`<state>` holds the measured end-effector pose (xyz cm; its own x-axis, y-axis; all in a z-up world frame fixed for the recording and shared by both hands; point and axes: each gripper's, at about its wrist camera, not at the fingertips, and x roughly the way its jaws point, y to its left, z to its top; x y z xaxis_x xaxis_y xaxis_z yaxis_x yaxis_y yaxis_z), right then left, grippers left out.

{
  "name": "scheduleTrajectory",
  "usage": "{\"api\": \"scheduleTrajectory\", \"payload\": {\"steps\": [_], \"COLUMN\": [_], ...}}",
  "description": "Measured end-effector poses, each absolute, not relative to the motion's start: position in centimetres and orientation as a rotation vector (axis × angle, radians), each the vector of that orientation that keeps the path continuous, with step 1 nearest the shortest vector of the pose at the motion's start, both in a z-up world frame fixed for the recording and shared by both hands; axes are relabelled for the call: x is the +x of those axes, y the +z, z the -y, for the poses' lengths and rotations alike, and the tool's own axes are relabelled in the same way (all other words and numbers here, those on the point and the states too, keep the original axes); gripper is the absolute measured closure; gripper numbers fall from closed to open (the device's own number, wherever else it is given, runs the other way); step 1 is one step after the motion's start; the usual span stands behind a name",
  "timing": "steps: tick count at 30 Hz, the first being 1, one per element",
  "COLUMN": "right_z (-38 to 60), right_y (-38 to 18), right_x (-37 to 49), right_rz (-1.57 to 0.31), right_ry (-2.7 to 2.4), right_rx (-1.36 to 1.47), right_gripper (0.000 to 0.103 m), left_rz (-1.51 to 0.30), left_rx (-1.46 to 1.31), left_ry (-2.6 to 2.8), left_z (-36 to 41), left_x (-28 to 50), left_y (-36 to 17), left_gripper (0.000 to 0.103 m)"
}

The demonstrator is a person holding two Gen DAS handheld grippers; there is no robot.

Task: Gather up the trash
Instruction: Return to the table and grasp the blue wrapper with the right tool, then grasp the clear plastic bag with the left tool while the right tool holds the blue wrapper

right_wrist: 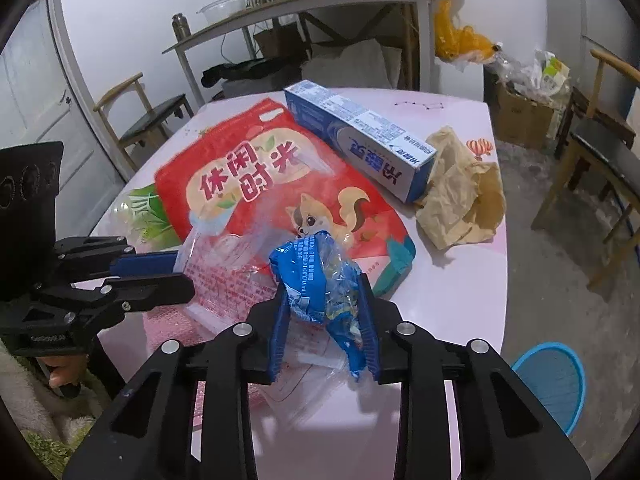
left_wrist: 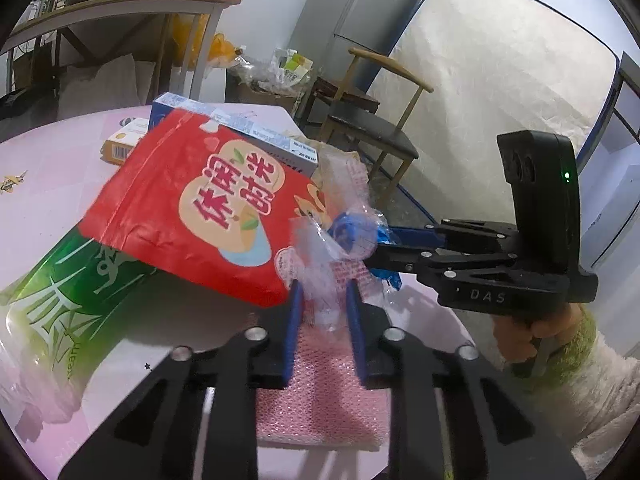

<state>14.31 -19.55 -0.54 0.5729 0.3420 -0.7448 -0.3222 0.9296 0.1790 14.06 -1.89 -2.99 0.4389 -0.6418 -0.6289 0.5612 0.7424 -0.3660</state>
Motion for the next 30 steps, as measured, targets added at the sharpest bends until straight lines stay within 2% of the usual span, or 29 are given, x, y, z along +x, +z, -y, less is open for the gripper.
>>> {"api": "scheduleTrajectory", "payload": {"steps": [2,8,19,30], "right_z": [19.8,21.1,24.8,27.8], "right_y": [-0.2,1.3,4.0,4.9], "right_x": [14.0,12.9,11.1,9.4], "right_rz": [-0.866,-0.818,-0.723,-0.680], "right_ry": [0.380,0.347,0.260,0.183], "right_rx": [0.035,0.082,0.207,0.285], "right_gripper": [0.076,0.077,0.077,0.077], "left_rz": [-0.821,-0.777,-0.705,-0.634], "left_rx": [-0.110,-0.134,-0.320,-0.297], "left_ry": [-0.745,-0.734,-0.742,-0.751], "left_z": [1.8,1.2,-1.3,0.1], "left_x": [13.8,13.1,12.4,11.7], "left_y": [-2.8,-1.7,0.7,2.8], "left_gripper": [0.089,0.092,0.092,0.092]}}
